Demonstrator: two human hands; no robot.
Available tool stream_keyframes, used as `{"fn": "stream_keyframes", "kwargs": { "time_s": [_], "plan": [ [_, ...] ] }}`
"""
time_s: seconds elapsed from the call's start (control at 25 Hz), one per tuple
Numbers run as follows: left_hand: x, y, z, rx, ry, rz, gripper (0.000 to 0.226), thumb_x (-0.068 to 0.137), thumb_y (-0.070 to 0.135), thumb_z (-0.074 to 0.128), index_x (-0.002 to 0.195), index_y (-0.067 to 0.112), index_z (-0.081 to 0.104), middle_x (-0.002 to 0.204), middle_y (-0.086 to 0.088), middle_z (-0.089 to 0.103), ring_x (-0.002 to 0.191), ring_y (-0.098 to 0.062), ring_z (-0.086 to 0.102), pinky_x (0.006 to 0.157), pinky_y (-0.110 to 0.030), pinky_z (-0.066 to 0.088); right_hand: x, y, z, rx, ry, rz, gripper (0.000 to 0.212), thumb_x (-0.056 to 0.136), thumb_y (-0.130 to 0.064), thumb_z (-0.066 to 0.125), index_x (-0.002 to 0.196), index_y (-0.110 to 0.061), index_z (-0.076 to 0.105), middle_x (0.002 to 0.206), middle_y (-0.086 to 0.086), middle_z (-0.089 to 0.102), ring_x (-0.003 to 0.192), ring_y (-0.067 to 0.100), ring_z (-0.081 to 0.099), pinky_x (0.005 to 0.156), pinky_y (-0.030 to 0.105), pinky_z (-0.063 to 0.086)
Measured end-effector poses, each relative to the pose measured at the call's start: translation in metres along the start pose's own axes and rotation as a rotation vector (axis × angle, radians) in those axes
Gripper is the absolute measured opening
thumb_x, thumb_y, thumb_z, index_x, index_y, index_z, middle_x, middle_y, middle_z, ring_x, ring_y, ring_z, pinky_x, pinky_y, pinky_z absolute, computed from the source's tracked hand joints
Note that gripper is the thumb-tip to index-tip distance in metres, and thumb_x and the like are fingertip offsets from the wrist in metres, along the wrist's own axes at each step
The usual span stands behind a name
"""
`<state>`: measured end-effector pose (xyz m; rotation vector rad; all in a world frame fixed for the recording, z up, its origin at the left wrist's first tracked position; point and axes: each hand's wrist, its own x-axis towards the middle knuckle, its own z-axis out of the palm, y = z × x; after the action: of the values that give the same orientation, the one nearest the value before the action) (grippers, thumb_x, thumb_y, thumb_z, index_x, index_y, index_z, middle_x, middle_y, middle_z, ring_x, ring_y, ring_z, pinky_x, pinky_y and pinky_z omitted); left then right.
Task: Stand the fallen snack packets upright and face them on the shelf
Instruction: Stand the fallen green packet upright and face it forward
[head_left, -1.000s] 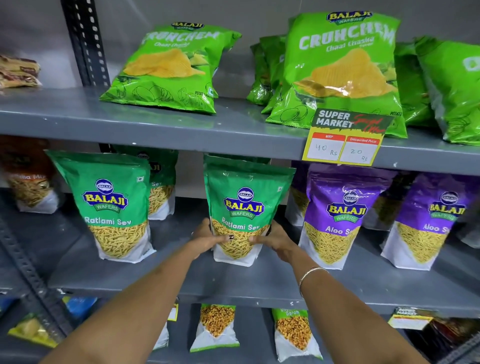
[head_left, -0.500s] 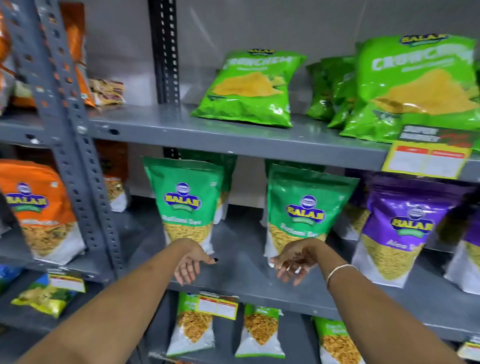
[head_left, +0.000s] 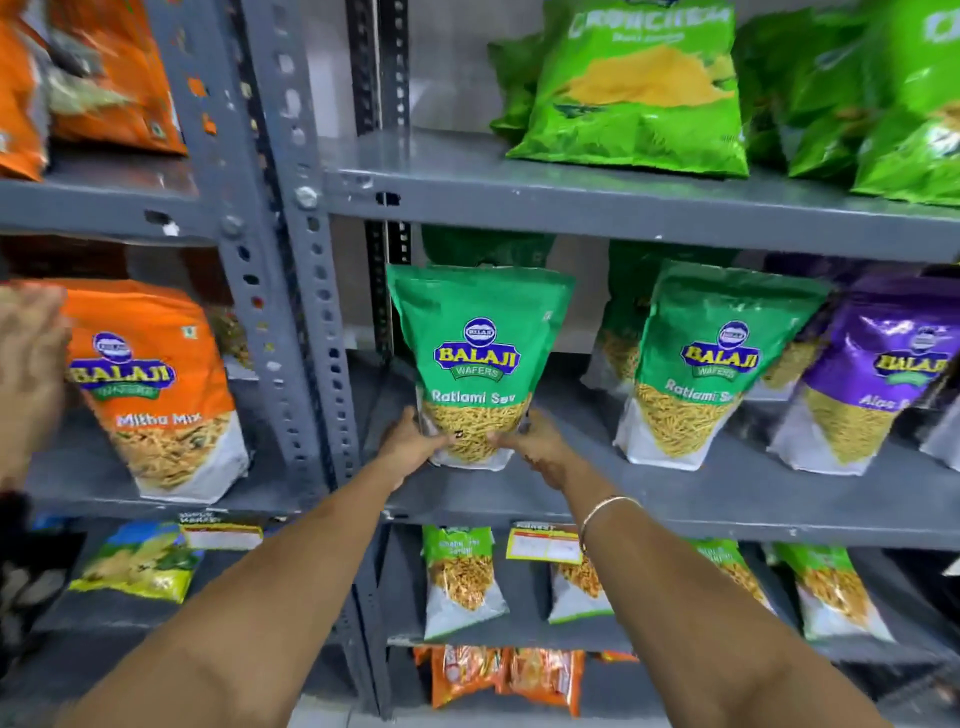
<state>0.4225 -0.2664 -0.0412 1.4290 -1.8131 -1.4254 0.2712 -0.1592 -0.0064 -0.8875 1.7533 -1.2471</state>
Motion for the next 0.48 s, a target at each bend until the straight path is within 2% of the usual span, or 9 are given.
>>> {"fn": "stream_keyframes", "kwargs": {
  "time_s": [0.04, 0.12, 0.24, 0.4, 0.48],
  "plan": [
    [-0.003, -0.004, 0.001, 0.019, 0.012, 0.017, 0.061, 0.07, 0.027, 0.077, 0.117, 0.004, 0.046, 0.127, -0.018, 0.06, 0.118, -0.033, 0.056, 0.102, -0.047, 0.045, -0.004, 0.003, 0.002, -0.044, 0.044, -0.003, 0.061, 0.075, -0.006, 0.073, 0.13, -0.003, 0.046, 0.133, 0.02, 0.056, 0.124, 0.036, 0.052, 0.103, 0.042, 0.045],
    [-0.023, 0.001, 0.0, 0.079, 0.049, 0.053, 0.056, 0.071, 0.03, 0.076, 0.112, 0.004, 0.048, 0.123, -0.017, 0.063, 0.114, -0.032, 0.059, 0.099, -0.042, 0.047, -0.013, 0.01, 0.004, -0.125, 0.094, -0.027, 0.066, 0.073, -0.014, 0.077, 0.13, -0.005, 0.046, 0.134, 0.021, 0.055, 0.125, 0.038, 0.05, 0.105, 0.052, 0.042],
    [-0.044, 0.006, -0.004, 0.167, 0.051, 0.058, 0.057, 0.076, 0.028, 0.072, 0.119, -0.001, 0.049, 0.125, -0.018, 0.062, 0.115, -0.03, 0.058, 0.093, -0.035, 0.045, -0.034, 0.007, 0.004, -0.212, 0.11, -0.05, 0.065, 0.074, -0.019, 0.076, 0.13, -0.004, 0.045, 0.134, 0.019, 0.056, 0.124, 0.036, 0.052, 0.104, 0.05, 0.043],
    [-0.055, 0.006, -0.005, 0.247, 0.045, 0.082, 0.059, 0.075, 0.03, 0.073, 0.119, -0.001, 0.05, 0.129, -0.019, 0.059, 0.118, -0.031, 0.056, 0.094, -0.036, 0.045, -0.044, 0.008, 0.0, -0.273, 0.096, -0.03, 0.062, 0.076, -0.022, 0.074, 0.129, -0.004, 0.048, 0.133, 0.018, 0.057, 0.123, 0.034, 0.053, 0.099, 0.04, 0.046],
    [-0.058, 0.005, -0.004, 0.256, 0.058, 0.072, 0.059, 0.075, 0.031, 0.073, 0.121, 0.0, 0.05, 0.131, -0.019, 0.058, 0.119, -0.031, 0.055, 0.094, -0.035, 0.045, -0.046, 0.008, -0.001, -0.27, 0.078, -0.025, 0.062, 0.075, -0.023, 0.075, 0.128, -0.004, 0.049, 0.134, 0.017, 0.057, 0.123, 0.034, 0.053, 0.102, 0.043, 0.046]
  ]
}}
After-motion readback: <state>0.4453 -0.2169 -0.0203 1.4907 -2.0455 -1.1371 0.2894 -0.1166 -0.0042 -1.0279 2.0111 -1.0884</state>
